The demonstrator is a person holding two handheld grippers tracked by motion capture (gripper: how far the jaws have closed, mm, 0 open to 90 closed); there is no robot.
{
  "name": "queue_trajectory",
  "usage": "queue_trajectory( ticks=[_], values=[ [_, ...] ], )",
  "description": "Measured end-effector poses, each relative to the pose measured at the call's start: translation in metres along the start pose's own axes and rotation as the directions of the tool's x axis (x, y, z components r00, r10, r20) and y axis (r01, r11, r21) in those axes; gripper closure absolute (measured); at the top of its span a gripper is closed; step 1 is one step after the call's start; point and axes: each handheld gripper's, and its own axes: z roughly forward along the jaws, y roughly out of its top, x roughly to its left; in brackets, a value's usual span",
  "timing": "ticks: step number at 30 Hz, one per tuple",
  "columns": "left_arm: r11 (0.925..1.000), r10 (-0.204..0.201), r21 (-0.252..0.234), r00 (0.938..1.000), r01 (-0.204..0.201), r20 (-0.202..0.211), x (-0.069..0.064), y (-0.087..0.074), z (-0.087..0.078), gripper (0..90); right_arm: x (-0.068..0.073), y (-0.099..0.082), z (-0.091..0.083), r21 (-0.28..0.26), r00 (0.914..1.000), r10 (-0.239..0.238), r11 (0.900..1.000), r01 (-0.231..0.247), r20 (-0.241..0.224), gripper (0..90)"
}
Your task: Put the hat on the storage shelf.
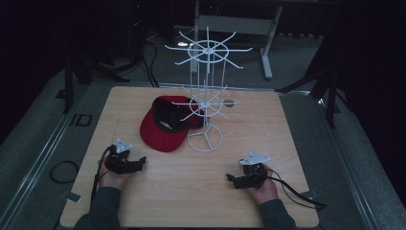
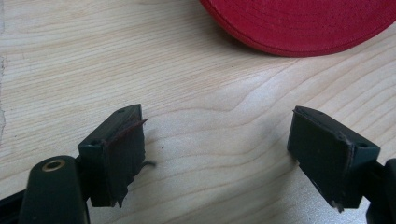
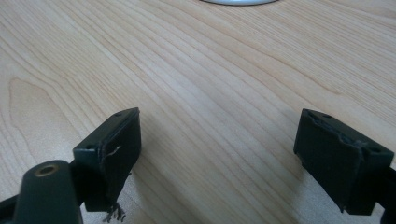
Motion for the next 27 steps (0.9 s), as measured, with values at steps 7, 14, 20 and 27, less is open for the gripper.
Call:
queue_trajectory(
  ticks=[7, 14, 20, 27],
  values=[
    [1.0000, -0.006, -0.005, 1.0000, 0.006, -0.006, 0.002, 0.001, 0.001, 19.7, 0.000, 0.000, 0.000, 0.000, 1.0000, 0.000, 1.0000, 0.000, 0.000, 14.7],
    [0.9999, -0.011, -0.008, 0.9999, 0.011, -0.009, 0.002, 0.001, 0.001, 24.1, 0.000, 0.000, 0.000, 0.000, 1.0000, 0.000, 1.0000, 0.000, 0.000, 14.7],
    [0.9994, -0.018, 0.030, 0.9997, 0.019, -0.019, 0.002, 0.007, -0.001, 33.4, 0.000, 0.000, 0.000, 0.000, 1.0000, 0.000, 1.0000, 0.000, 0.000, 14.7],
    [0.9996, -0.027, 0.009, 0.9996, 0.027, 0.008, 0.004, 0.017, -0.012, 52.2, 0.000, 0.000, 0.000, 0.000, 1.0000, 0.000, 1.0000, 0.000, 0.000, 14.7]
  ],
)
